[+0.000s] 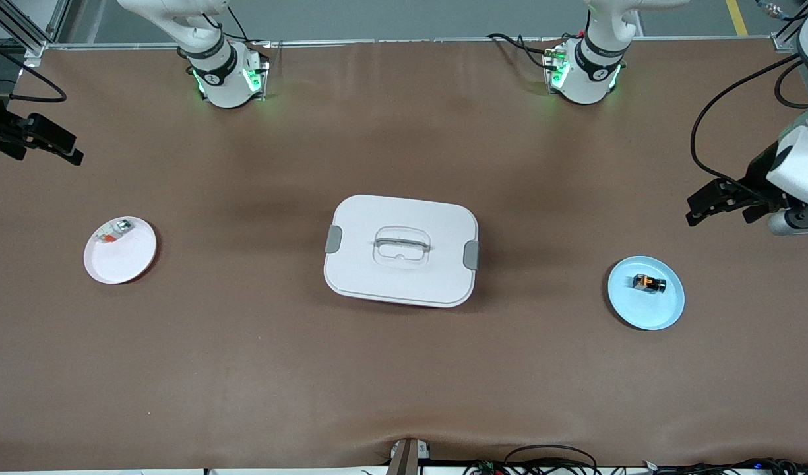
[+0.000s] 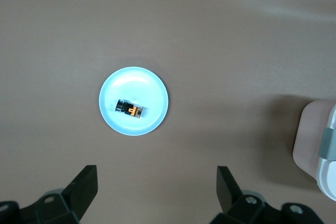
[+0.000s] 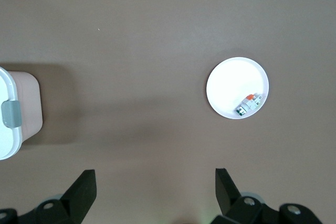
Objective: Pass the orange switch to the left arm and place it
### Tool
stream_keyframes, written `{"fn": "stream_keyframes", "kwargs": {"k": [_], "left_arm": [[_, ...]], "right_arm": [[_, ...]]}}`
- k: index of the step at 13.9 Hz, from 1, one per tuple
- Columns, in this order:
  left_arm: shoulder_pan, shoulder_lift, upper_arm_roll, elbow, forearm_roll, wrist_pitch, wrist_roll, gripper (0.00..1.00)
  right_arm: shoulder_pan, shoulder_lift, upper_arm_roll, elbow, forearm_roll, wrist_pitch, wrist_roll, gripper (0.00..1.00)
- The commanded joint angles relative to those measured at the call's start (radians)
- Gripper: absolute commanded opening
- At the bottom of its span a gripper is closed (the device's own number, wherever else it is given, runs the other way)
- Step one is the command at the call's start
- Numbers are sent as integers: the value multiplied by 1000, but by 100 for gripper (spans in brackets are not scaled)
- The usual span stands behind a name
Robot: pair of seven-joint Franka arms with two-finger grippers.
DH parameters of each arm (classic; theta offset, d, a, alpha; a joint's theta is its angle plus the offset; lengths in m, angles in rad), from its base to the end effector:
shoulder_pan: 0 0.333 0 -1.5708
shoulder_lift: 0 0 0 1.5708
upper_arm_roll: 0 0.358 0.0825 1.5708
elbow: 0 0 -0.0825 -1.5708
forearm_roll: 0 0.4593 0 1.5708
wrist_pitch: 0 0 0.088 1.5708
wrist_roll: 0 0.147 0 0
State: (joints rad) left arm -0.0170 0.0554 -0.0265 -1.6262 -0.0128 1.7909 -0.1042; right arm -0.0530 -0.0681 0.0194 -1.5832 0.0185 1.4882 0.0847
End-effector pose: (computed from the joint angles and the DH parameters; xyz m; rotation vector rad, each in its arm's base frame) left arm 0.6706 -0.0304 0.5806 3.1134 0.0980 0.1683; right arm 0.5957 -0.0168 0.6544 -3.1195 0.1828 0.0427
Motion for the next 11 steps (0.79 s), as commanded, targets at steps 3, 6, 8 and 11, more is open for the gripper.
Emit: {"fn": "stream_keyframes", "kwargs": {"k": [3,6,8,11], "left_arm": [[71,-63,-87,-52,14,19,1,100],[69,-126,-89,-109,11,38,8,100],[71,-129,-89,-94,8,13,9,100],[72,-101,-89,-14,7,-74,8,100]], "right_arm": [[-13,-25,5,-18,14,27,-8,100],[-11,-24,7,-18,14,30,-8,100],[-10,-25,7,-17,14,32,-8,100],[-13,-22,7,-18,6,34,-8,100]]}}
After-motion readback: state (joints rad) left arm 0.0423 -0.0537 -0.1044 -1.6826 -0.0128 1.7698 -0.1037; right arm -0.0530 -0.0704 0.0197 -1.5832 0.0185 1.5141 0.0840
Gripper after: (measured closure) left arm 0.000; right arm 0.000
